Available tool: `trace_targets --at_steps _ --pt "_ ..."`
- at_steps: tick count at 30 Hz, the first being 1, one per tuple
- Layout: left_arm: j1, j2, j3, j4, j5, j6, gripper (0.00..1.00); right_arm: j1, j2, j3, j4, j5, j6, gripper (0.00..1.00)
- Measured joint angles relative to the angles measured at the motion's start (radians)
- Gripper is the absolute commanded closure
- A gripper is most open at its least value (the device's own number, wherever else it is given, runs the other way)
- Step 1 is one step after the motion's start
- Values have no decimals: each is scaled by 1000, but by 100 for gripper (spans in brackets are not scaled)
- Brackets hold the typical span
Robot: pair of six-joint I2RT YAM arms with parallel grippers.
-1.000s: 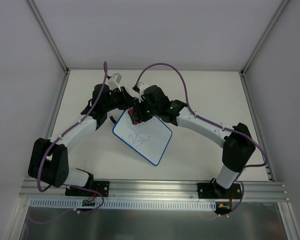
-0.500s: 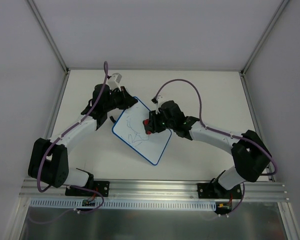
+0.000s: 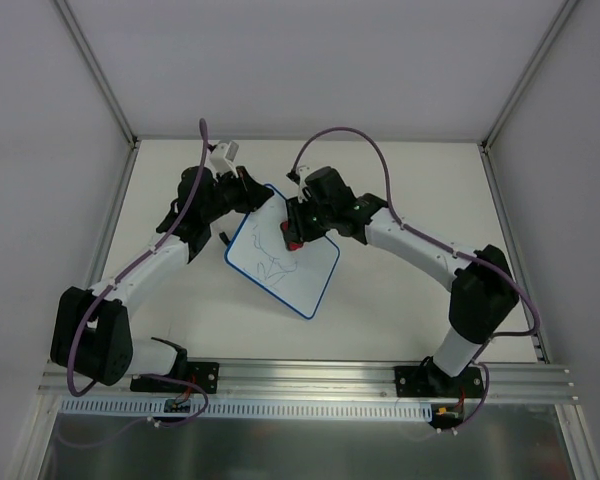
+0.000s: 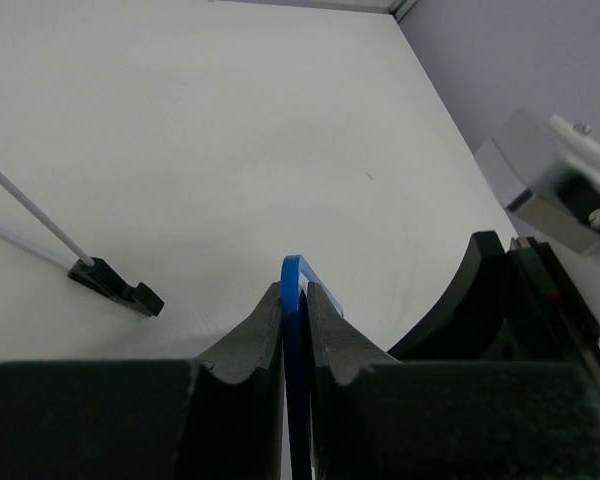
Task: Erase the whiteboard
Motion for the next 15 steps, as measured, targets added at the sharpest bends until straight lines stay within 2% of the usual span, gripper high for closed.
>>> trace_targets --at_steps 4,15 --pt "0 -4 0 23 29 7 100 3 45 155 -85 -2 -23 100" --pt "-1 -9 0 46 77 35 100 42 75 274 -159 36 -21 100"
